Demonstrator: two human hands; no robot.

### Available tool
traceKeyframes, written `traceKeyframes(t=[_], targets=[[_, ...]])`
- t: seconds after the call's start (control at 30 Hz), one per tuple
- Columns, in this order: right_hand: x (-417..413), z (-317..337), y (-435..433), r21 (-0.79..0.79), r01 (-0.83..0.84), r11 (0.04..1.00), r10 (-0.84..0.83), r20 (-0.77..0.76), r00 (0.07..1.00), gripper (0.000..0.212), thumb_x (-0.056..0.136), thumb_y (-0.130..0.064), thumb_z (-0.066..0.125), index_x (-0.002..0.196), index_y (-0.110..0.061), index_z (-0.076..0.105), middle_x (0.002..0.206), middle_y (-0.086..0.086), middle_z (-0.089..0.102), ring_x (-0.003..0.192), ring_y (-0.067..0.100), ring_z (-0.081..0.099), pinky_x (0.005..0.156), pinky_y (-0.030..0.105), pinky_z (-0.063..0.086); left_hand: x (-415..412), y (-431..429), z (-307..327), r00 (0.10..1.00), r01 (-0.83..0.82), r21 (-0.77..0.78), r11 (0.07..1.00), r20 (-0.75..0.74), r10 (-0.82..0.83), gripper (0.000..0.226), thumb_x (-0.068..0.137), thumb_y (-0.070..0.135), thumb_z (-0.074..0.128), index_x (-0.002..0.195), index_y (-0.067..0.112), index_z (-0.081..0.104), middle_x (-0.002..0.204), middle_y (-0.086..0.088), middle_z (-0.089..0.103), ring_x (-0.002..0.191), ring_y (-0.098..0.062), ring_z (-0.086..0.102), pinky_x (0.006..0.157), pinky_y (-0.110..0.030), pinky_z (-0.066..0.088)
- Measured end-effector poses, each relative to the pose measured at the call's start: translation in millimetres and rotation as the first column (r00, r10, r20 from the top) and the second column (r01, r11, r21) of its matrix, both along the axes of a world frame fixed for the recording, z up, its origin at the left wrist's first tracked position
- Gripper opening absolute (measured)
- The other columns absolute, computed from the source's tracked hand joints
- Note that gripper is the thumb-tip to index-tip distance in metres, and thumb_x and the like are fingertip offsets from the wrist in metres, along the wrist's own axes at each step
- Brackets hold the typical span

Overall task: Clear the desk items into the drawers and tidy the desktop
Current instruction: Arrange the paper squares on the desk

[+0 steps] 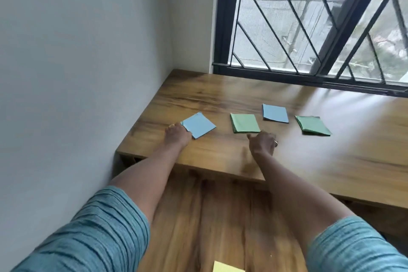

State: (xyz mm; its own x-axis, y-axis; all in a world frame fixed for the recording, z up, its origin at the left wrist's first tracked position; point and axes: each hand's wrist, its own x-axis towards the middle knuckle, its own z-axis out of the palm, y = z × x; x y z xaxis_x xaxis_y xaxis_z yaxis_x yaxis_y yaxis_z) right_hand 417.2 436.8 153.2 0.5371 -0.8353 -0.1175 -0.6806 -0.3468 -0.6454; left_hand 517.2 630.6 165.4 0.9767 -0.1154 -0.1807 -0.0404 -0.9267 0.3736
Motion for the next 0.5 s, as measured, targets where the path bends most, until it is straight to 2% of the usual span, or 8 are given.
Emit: traceKeyframes(t=[0.13,0.2,0.3,0.5], targets=[[39,-8,-18,0.035,0.053,0.998,-0.050,-0.081,0.995,0.065,0.086,-0.044,0.062,0.129,0.000,0.044,0.135,0.021,0.041,0.129,0.039,0.035,0.105,0.041,0.033,40,-15,-9,0.997,-0.011,0.034,0.999,-0.080,0.013,0.083,0.078,0.055,0.065,0.139,0.007,0.036,0.144,-0.012,0.039,0.134,-0.027,0.035,0.104,-0.036,0.036],[53,-10,-22,0.040,0.073,0.996,-0.069,-0.102,0.992,0.075,0.081,-0.048,0.066,0.132,0.001,0.040,0.137,0.020,0.038,0.130,0.038,0.033,0.106,0.043,0.031,50,-21,-11,0.995,0.004,0.073,0.997,-0.098,0.004,0.088,0.073,0.058,0.068,0.139,0.009,0.035,0.143,-0.012,0.038,0.134,-0.027,0.034,0.103,-0.038,0.038],[66,-10,-23,0.045,0.078,0.996,-0.069,-0.163,0.984,0.083,0.075,-0.041,0.075,0.134,0.002,0.035,0.137,0.020,0.036,0.128,0.036,0.034,0.102,0.041,0.032,61,-25,-11,0.990,0.007,0.050,0.999,-0.141,0.000,0.089,0.073,0.053,0.072,0.139,0.006,0.034,0.143,-0.013,0.040,0.134,-0.027,0.036,0.102,-0.034,0.038],[67,-9,-25,0.200,0.142,0.970,-0.090,-0.250,0.964,0.091,0.062,-0.039,0.085,0.130,-0.001,0.040,0.136,0.017,0.040,0.129,0.035,0.034,0.102,0.045,0.032,53,-19,-3,0.980,-0.095,-0.070,0.993,-0.180,0.081,0.080,0.080,0.044,0.071,0.137,0.002,0.034,0.140,-0.011,0.042,0.133,-0.025,0.036,0.101,-0.029,0.037]])
